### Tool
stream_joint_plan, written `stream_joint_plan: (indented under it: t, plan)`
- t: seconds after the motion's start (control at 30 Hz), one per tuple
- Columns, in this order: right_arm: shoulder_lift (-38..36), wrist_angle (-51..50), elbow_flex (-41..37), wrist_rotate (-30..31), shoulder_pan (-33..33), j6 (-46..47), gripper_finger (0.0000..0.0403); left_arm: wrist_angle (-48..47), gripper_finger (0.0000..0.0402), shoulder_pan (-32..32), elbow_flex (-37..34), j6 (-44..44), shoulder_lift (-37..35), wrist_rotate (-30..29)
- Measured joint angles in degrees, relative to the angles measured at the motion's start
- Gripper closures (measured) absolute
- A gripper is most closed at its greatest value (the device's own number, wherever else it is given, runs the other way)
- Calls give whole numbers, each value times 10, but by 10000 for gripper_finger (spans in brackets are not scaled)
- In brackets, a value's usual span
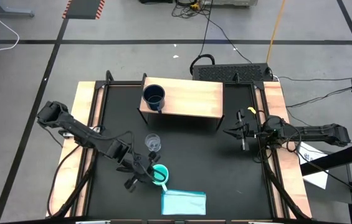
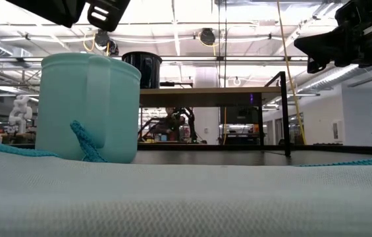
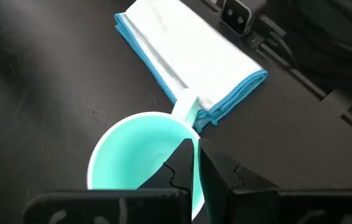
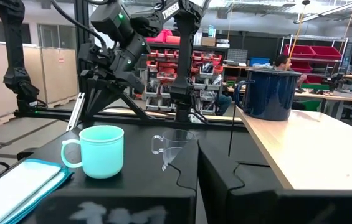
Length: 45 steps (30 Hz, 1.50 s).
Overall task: Stack small to large cups/mugs on shelf
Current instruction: Put the blue mug on the shelf
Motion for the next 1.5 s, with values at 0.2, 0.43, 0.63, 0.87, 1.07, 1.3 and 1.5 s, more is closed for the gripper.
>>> stream_joint_plan:
  t: [0.2,0.43,0.63,0.87,1.07,1.3,1.5]
  plan:
    - [0,0,0,0,0,0,403,0,372,5,0,-8,0,14]
    - [0,0,0,0,0,0,403,0,310,5,0,-21,0,13]
    - [0,0,0,0,0,0,403,0,253,5,0,-21,0,10]
    - [0,0,0,0,0,0,403,1,230,5,-1,-19,20,8]
    - [0,0,0,0,0,0,403,0,229,5,-1,-19,32,8]
    - [0,0,0,0,0,0,403,1,229,5,-1,-19,32,8]
    - [0,0,0,0,0,0,403,0,229,5,-1,-17,32,8]
